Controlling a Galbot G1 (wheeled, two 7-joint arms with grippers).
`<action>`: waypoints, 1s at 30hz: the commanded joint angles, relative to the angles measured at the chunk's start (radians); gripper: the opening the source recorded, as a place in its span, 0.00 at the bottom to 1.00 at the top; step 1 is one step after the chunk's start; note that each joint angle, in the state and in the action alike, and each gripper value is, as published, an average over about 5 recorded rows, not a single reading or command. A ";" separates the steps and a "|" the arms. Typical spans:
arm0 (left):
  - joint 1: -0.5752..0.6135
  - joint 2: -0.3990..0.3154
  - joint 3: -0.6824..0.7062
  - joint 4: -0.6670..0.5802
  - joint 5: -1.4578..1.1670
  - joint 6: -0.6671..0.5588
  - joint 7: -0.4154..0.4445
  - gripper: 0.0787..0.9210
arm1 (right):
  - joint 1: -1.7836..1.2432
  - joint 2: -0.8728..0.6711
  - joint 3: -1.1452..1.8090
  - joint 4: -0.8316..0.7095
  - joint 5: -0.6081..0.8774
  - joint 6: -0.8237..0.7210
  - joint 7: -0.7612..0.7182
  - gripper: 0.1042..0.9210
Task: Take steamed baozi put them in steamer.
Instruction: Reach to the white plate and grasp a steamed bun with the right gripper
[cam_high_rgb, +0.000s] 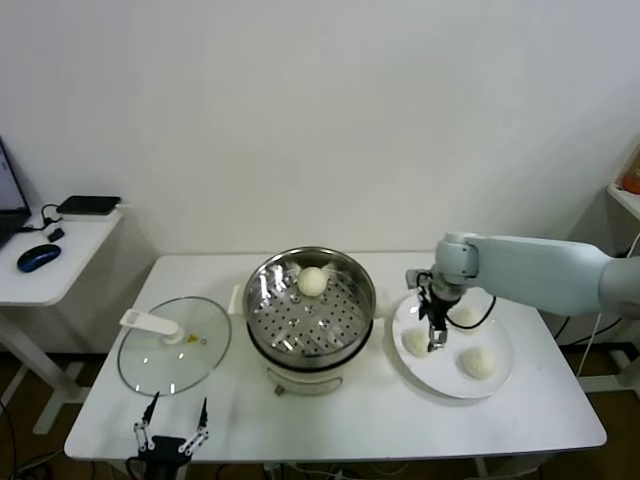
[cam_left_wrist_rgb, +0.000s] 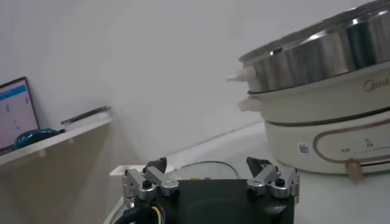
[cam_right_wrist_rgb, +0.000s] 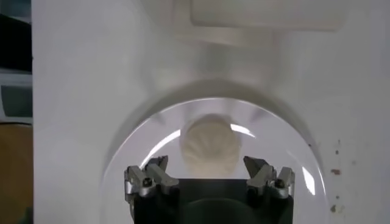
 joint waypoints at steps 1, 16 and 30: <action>0.002 -0.002 0.000 -0.001 0.001 0.000 0.000 0.88 | -0.081 -0.003 0.076 -0.041 -0.048 -0.008 0.015 0.88; 0.002 -0.001 -0.002 0.002 0.001 -0.003 -0.001 0.88 | -0.096 -0.006 0.086 -0.053 -0.081 0.003 0.012 0.87; 0.004 0.003 -0.003 -0.011 0.000 -0.001 -0.001 0.88 | -0.002 -0.027 0.035 0.018 -0.042 0.002 -0.010 0.64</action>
